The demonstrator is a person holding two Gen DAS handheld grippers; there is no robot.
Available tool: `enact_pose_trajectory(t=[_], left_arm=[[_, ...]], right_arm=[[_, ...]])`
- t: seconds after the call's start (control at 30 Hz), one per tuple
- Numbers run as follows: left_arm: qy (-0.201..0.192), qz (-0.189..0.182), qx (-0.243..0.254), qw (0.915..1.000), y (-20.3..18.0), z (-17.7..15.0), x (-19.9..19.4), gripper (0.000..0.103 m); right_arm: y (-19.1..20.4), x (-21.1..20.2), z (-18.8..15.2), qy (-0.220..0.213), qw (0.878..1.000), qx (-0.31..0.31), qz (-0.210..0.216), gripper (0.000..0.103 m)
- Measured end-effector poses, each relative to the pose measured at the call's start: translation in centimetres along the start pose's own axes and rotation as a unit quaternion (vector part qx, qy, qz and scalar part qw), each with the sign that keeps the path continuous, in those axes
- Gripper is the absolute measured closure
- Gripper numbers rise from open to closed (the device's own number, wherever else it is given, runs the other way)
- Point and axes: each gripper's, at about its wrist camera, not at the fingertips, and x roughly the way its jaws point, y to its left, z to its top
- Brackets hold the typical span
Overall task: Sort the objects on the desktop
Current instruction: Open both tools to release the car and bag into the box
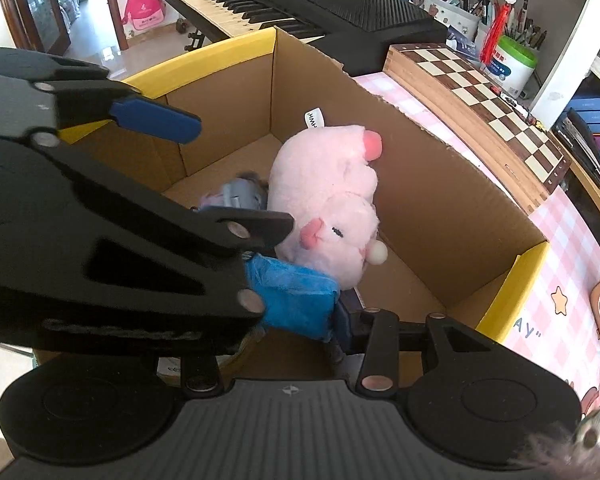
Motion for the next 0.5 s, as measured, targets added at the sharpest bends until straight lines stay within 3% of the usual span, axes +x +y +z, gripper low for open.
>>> enact_pose_trajectory(t=[0.13, 0.5], left_arm=[[-0.018, 0.004, -0.009, 0.9998, 0.4, -0.2, -1.3, 0.02], [-0.067, 0.007, -0.045, 0.9967, 1.4, -1.3, -6.1, 0.019]], right_arm=[[-0.1, -0.5, 0.0, -0.017, 1.0, 0.007, -0.006, 0.049], [0.4, -5.7, -1.3, -0.101, 0.993, 0.047, -0.033, 0.046]])
